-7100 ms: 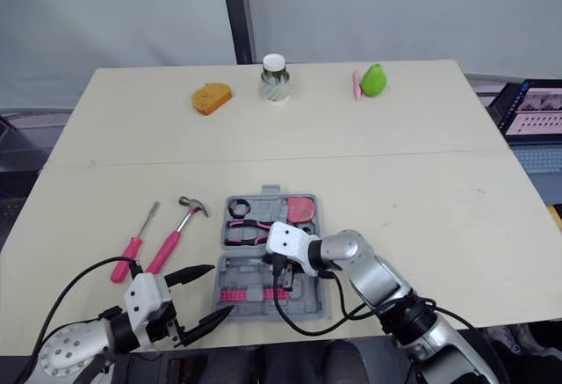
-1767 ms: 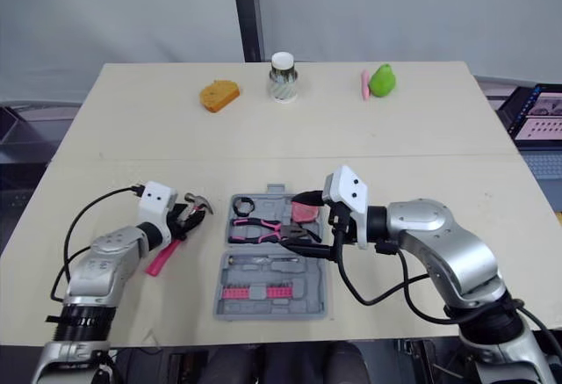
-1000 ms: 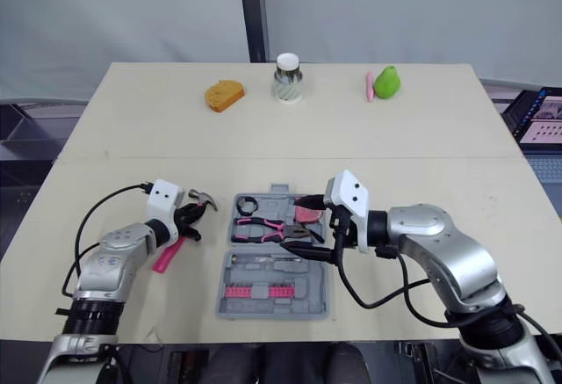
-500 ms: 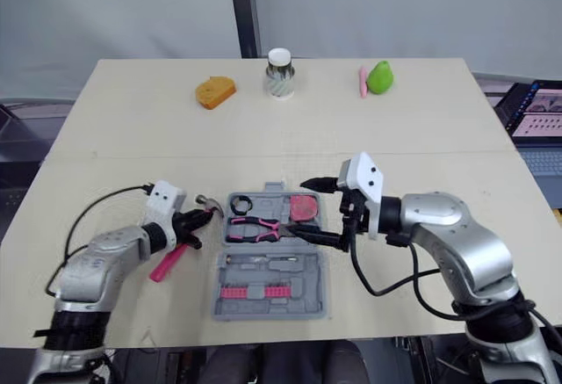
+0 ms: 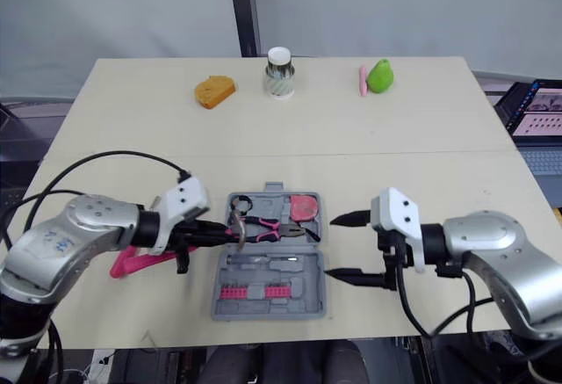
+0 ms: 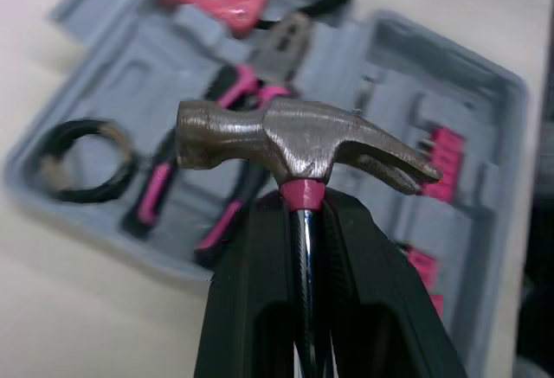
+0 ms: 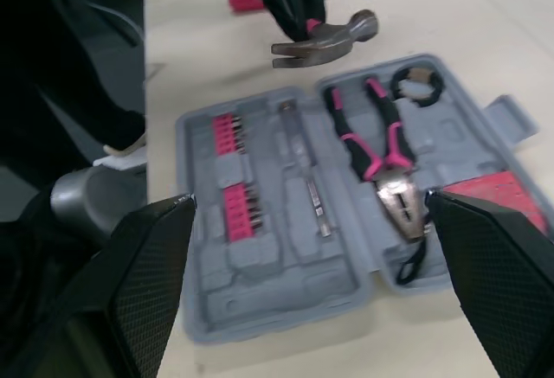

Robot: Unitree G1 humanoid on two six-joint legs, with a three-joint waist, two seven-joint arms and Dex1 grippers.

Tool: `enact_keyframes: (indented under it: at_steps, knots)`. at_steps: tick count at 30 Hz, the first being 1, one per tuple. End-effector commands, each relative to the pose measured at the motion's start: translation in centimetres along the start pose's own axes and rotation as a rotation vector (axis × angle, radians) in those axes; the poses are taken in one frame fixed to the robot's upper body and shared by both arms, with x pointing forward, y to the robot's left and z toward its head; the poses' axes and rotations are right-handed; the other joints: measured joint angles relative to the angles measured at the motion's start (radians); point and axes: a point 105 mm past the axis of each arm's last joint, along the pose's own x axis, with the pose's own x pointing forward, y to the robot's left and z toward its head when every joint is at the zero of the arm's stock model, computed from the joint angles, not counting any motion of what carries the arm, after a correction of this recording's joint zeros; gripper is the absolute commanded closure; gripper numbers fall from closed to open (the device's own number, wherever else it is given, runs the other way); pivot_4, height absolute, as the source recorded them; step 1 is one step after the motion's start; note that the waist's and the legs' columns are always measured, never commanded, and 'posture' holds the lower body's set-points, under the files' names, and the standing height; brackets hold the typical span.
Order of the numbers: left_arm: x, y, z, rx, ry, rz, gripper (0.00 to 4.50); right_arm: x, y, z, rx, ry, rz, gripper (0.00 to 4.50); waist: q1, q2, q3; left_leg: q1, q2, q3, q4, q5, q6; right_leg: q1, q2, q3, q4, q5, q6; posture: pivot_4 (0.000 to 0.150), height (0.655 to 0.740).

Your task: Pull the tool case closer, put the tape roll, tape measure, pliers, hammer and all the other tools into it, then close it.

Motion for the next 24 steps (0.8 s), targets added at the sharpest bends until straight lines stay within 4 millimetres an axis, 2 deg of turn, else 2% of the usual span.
enact_keyframes:
  at_steps: [1,7,12,17,24]
  knots:
    - [0.9,-2.0,0.9,0.100,0.045,-0.096,4.44,-1.2,0.9,0.8,-0.063,0.023,0.008,0.00,0.000,0.000,0.000,0.000,0.000,0.000,0.000,0.000,0.000,0.000,0.000,0.000,0.000,0.000,0.000,0.150,0.7400]
    - [3.3,-2.6,0.5,0.151,0.102,-0.134,4.44,-1.9,1.0,0.6,-0.060,0.046,-0.041,0.00,0.002,0.000,0.000,0.000,0.000,0.000,0.000,0.000,0.000,0.000,0.000,0.000,0.000,0.000,0.000,0.150,0.7400]
    - [5.8,-2.7,1.7,0.231,0.126,-0.135,4.44,-1.5,1.7,0.3,-0.035,0.040,-0.088,0.00,0.013,-0.001,0.001,-0.001,0.000,0.000,0.002,0.000,0.000,0.000,0.000,0.000,0.000,0.000,0.000,0.150,0.7400]
    - [6.6,-3.3,2.6,0.236,0.123,-0.169,4.44,-1.3,2.4,0.5,-0.014,0.030,-0.118,0.00,0.023,-0.001,0.001,-0.001,0.000,0.000,0.003,0.000,0.000,0.000,0.000,0.000,0.001,0.000,0.000,0.150,0.7400]
    - [7.5,-3.7,2.8,0.278,0.138,-0.216,4.44,-1.2,2.9,0.4,0.011,0.028,-0.152,0.00,0.024,-0.001,0.001,-0.001,0.000,0.000,0.003,0.000,0.001,0.000,0.000,0.000,0.002,0.000,0.000,0.150,0.7400]
